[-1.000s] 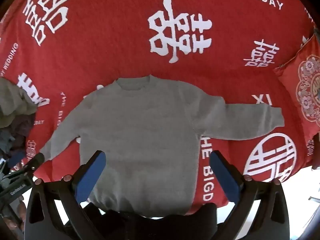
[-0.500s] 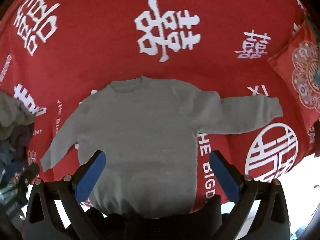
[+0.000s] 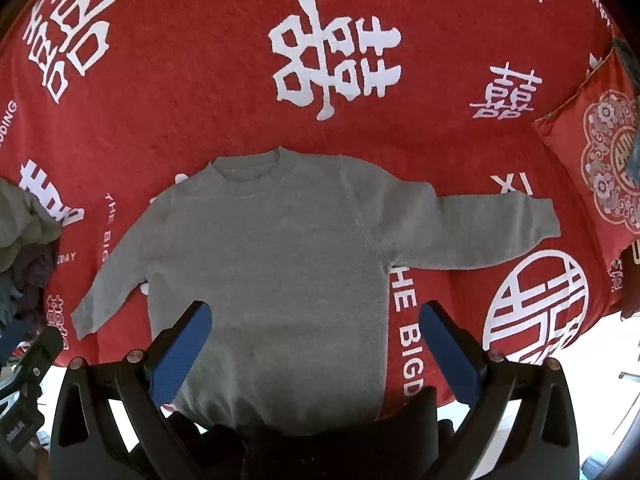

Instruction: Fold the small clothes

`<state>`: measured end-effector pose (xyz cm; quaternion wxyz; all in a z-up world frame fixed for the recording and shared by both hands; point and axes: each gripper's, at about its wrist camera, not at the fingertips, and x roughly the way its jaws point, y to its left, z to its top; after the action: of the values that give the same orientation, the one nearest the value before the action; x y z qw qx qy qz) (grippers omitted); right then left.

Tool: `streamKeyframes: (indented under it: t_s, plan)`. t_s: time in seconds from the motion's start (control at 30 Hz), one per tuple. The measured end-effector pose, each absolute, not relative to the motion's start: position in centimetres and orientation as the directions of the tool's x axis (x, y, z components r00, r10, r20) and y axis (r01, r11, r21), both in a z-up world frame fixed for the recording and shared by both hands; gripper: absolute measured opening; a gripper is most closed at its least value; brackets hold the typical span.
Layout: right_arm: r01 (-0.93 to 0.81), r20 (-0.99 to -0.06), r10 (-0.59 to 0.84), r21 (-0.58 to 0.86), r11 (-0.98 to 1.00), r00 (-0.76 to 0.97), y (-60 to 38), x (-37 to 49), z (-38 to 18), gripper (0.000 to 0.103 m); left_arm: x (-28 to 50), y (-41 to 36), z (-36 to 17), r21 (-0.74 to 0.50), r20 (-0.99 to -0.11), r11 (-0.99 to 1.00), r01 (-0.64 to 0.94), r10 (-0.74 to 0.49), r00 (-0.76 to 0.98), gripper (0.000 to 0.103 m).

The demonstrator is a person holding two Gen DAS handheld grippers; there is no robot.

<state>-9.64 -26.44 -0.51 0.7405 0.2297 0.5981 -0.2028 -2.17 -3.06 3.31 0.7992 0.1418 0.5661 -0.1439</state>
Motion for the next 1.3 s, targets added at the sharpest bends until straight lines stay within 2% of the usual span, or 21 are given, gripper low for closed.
streamKeyframes:
  t_s: [0.5,1.3]
  plan:
    - [0.595,-0.982,-0.011,0.106,0.797,0.189,-26.82,-9.88,-0.77,0.103,-2.00,-3.10,2.83,0.105,-0.952,0.913,0.395,-0.023,0.305,0.103]
    - [0.617,-0.983,-0.024,0.096,0.781,0.184,-27.34,-10.47,-0.61,0.103,-1.78,-2.69,2.74,0.105,-0.953,0.914,0.393,-0.020,0.301,0.103]
